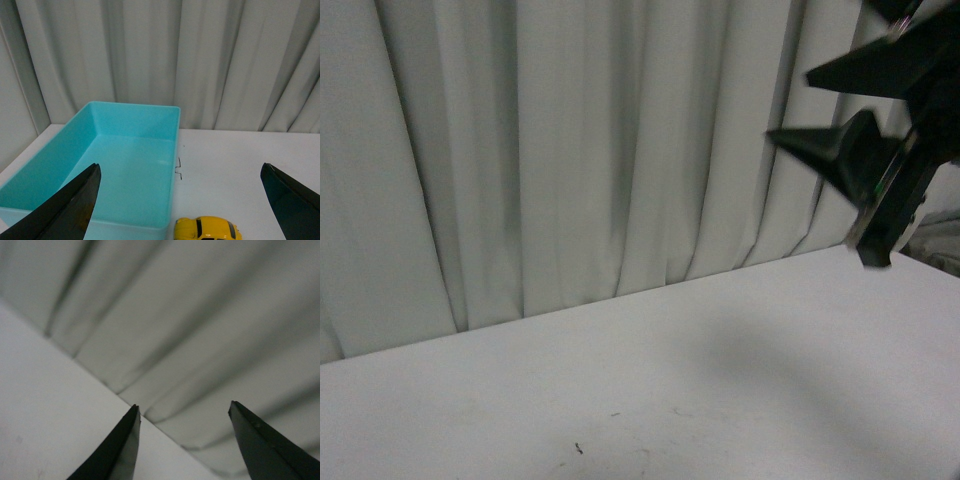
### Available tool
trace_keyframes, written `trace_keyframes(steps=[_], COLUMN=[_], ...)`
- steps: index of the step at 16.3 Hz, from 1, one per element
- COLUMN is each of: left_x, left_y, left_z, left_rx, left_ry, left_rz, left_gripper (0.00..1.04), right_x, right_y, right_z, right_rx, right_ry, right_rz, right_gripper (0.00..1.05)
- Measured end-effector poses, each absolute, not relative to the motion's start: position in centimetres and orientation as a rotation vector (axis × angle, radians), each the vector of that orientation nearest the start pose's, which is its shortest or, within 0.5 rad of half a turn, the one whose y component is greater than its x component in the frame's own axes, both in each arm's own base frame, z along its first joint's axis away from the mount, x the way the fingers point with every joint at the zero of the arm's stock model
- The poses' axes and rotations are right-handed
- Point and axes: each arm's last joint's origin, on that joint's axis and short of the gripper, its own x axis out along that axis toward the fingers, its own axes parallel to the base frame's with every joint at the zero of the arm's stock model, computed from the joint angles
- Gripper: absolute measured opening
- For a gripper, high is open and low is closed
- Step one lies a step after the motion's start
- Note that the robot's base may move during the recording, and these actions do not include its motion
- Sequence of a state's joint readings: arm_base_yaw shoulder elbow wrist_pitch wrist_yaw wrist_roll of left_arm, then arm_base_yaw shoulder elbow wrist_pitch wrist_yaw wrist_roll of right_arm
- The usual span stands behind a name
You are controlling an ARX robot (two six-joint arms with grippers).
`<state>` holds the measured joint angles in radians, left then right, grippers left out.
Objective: Wind up and store yellow beetle toy
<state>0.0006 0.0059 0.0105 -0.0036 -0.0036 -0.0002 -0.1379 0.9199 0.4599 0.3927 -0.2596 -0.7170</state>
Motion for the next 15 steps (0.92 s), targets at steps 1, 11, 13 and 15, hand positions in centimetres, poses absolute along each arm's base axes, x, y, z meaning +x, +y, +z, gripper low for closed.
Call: trace_keyframes(steps=[1,11,13,15], left_x=[9.7,9.7,9.7,9.7], left_y=[0.0,0.0,0.0,0.0], left_z=[16.6,16.6,16.6,16.6], left_rx=[0.0,0.0,0.0,0.0], left_ry=[-0.001,-0.001,-0.001,-0.001], left_rz=[0.002,0.001,0.001,0.001], left_gripper=[0.98,0.98,0.98,0.98], right_x=[19.4,14.7,14.1,13.5], right_y=[-2.2,0.1,0.1,0.1], right_z=[24.9,19.2,18.8,18.4], right_rx=[-0.517,-0.019,-0.018,-0.017], right_ry=[-0.006,0.009,0.003,0.004], right_rz=[0.029,0.007,0.007,0.007], right_gripper=[0.47,0.02,0.02,0.02])
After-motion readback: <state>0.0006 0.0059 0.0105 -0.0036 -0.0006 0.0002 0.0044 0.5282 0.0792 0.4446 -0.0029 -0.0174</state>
